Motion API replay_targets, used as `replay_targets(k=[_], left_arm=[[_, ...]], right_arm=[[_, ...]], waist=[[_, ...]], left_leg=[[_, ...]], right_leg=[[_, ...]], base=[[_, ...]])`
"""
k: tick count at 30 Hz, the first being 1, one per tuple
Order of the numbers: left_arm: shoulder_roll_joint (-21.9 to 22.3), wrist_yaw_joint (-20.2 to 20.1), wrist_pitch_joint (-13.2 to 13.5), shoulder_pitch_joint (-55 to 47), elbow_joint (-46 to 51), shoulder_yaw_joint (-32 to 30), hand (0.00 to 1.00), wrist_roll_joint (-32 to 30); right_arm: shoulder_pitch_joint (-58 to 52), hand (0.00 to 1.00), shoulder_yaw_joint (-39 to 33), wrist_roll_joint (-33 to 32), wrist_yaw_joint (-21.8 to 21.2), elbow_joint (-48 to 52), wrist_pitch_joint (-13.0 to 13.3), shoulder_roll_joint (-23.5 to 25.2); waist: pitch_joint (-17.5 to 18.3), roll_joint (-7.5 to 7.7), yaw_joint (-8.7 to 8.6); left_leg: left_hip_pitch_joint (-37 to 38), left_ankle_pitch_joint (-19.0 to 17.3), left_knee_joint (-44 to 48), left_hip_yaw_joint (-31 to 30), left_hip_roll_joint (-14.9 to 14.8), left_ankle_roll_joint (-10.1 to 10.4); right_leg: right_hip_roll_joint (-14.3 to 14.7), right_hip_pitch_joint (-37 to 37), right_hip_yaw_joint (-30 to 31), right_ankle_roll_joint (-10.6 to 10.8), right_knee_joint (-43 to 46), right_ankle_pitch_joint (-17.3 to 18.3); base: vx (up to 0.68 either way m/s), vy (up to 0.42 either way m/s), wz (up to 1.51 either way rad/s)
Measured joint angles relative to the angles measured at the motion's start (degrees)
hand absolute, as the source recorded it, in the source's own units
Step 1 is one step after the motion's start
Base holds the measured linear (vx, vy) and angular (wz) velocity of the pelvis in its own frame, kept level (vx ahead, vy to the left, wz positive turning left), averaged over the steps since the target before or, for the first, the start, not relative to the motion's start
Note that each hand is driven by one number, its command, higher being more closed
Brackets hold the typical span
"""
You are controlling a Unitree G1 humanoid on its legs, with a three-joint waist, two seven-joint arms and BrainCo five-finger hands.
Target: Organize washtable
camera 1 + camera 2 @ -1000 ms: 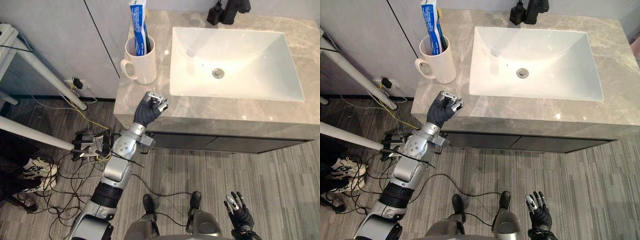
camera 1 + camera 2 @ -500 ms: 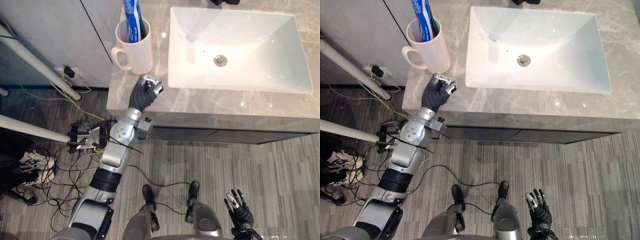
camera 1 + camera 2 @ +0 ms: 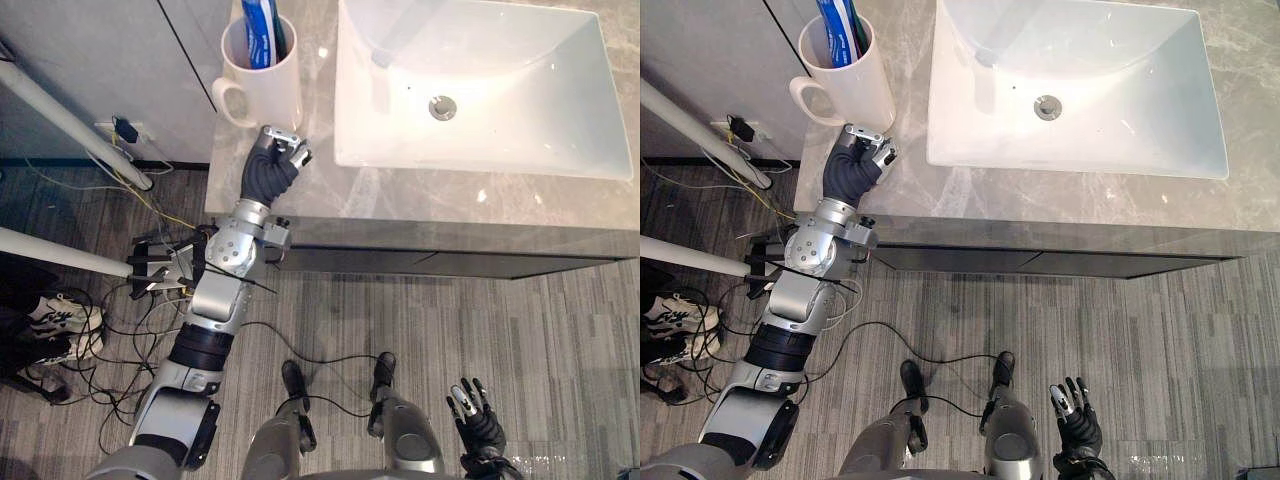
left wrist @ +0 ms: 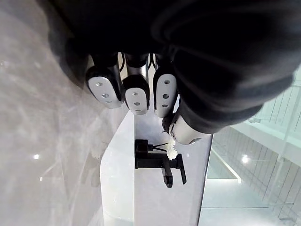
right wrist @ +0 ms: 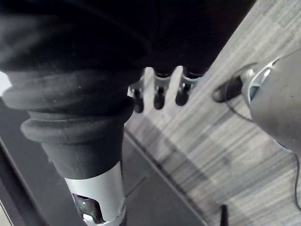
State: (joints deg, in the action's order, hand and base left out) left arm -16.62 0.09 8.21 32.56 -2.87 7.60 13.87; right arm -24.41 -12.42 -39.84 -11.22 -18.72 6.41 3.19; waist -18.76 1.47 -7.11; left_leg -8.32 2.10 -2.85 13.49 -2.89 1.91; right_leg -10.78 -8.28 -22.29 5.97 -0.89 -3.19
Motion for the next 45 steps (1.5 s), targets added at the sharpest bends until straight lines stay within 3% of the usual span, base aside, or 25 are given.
replay_targets(k=[23, 33, 41, 45], left_arm=[[-3.17, 1.60, 0.86, 8.23, -5.14, -0.39, 1.00, -1.06], [-5.36, 2.61, 0.04, 13.30, -9.29, 1.48, 1.00, -1.12], [-10.60, 2.69, -1.43, 22.30, -16.11, 3.49, 1.00, -1.10], [-13.53, 3.41, -1.48, 29.09, -18.16, 3.47, 1.00, -1.08]], right_arm=[[-0.01, 0.00, 1.66, 0.03, 0.22, 2.15, 0.02, 0.28], [-0.02, 0.00, 1.71, -0.01, 0.26, 2.26, 0.01, 0.26], [-0.05, 0.00, 2.27, -0.02, 0.19, 2.50, 0.01, -0.07], [-0.07, 0.00, 3.38, -0.05, 0.15, 2.73, 0.01, -0.28]], waist=[[-2.39, 0.28, 0.11], [-2.87, 0.49, 0.29], [-3.54, 0.92, 0.21], [-4.83, 2.14, -0.51]], left_leg=[[-2.18, 0.01, 1.11, -0.03, -0.02, -0.12], [-3.47, 0.81, 1.29, -0.14, 0.07, -0.70], [-4.64, 3.54, -1.16, -0.54, 0.28, -0.44], [-5.02, 4.18, -1.29, -0.45, 0.34, -0.90]], right_leg=[[-0.19, -2.02, 0.25, -0.31, 0.86, -0.28], [-0.27, -3.09, 0.18, -0.71, 0.80, -1.42], [-0.24, -5.17, 0.17, -1.48, 0.58, -2.96], [-0.19, -5.53, 0.35, -1.57, 0.21, -3.65]], base=[[-0.01, 0.003, 0.00], [-0.03, 0.012, 0.01], [-0.07, 0.028, 0.01], [-0.01, 0.014, -0.02]])
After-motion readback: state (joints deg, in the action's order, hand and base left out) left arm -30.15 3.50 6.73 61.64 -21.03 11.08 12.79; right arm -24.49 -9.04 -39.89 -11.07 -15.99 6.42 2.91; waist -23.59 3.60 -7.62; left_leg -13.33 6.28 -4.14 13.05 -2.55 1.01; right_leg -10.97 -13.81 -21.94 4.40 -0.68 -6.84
